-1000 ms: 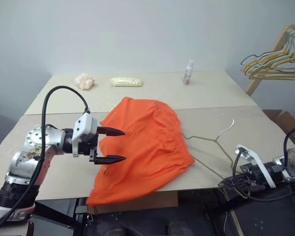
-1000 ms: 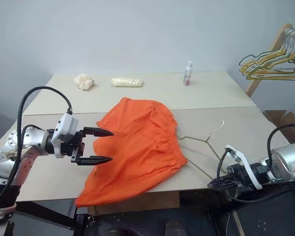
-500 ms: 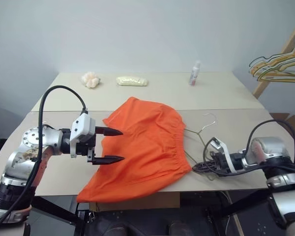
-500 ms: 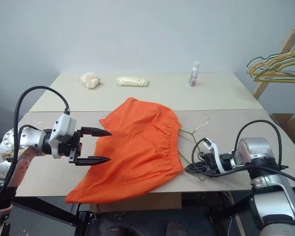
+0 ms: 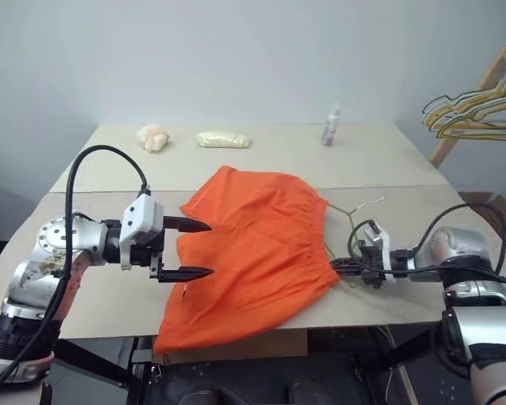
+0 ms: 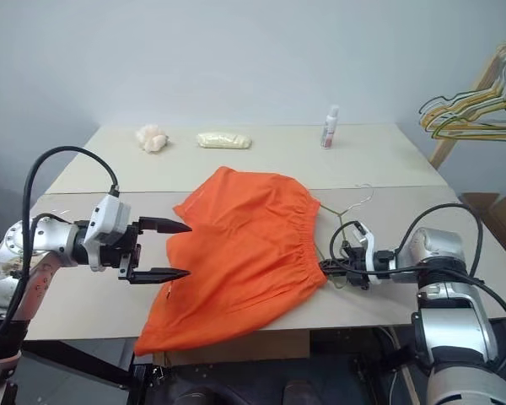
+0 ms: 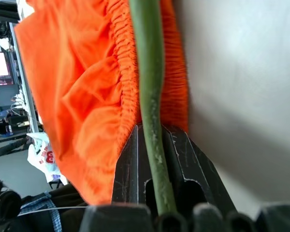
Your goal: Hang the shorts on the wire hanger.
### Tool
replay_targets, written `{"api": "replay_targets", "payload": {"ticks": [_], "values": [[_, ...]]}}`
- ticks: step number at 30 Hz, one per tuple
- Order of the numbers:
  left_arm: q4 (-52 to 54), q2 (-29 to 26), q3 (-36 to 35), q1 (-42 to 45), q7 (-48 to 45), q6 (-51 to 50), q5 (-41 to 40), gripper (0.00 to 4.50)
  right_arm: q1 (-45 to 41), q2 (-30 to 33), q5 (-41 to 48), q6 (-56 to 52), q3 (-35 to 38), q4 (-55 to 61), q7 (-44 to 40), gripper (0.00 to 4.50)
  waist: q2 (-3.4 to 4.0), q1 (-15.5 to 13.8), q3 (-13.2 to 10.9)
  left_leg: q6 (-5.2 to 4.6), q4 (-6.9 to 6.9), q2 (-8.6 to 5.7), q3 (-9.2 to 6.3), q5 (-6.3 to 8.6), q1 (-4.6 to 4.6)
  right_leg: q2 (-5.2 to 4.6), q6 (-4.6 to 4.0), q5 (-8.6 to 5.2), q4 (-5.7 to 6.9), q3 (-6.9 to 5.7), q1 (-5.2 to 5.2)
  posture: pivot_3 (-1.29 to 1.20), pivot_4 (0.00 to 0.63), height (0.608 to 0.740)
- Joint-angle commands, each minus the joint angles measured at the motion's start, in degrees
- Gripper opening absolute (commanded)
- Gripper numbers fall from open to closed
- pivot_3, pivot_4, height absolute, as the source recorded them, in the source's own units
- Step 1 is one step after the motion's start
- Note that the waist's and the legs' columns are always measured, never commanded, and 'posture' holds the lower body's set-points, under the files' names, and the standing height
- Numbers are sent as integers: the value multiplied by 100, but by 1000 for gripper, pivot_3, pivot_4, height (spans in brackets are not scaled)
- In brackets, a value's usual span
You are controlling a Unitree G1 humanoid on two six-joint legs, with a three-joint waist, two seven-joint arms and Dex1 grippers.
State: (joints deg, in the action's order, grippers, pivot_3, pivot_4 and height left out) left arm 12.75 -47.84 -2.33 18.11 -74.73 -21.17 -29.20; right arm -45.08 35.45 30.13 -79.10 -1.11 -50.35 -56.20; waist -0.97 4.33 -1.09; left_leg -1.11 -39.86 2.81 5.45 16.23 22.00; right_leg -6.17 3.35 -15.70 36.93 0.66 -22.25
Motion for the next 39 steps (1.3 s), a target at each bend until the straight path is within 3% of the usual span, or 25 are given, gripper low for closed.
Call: {"api": "replay_targets", "payload": {"ticks": [1, 6, 14, 21, 32, 39], "values": [[46, -23, -24, 174, 0, 129, 11, 4457, -447, -112, -204, 487, 33, -203, -109, 0, 0, 33, 0, 1, 0, 0, -1, 0, -1, 0, 0, 0, 1, 0, 0, -50, 0, 740], [94, -36, -28, 161, 10, 124, 4, 4457, -556, -44, -777, 1280, -318, 219, -57, 0, 1, 74, 0, 2, 1, 0, -6, -1, 4, 0, 0, 0, -1, -3, 0, -48, 0, 740], [-216, -118, -45, 430, -98, 221, 87, 4457, -331, 711, -1490, 2009, -1000, 3289, 136, 0, 10, 114, -6, 3, 0, 1, -11, -2, 14, -2, 1, 0, 6, -3, -17, -87, 0, 740], [-1445, -170, 76, 1650, -456, 827, 495, 4457, -832, 741, -1942, 2324, -1876, 4931, -47, 0, 11, 243, -6, 2, 1, 1, -7, -1, 10, -1, 1, 0, 6, -3, -15, -129, 0, 740], [-2846, -330, 193, 3159, -1448, 1706, 846, 4457, -1076, 590, -1972, 2073, -2664, 5532, -488, 0, 10, 321, -6, 2, -8, 1, -12, -1, 26, -1, 2, 0, 5, -10, -20, -141, 0, 740], [-4236, 39, 862, 3775, -1326, 3183, 2052, 4457, -1364, 638, -1888, 1886, -2872, 5534, -897, 0, 10, 368, -6, 1, -11, 1, -11, -1, 22, -1, 2, 0, 10, -11, -18, -145, 0, 740]]}}
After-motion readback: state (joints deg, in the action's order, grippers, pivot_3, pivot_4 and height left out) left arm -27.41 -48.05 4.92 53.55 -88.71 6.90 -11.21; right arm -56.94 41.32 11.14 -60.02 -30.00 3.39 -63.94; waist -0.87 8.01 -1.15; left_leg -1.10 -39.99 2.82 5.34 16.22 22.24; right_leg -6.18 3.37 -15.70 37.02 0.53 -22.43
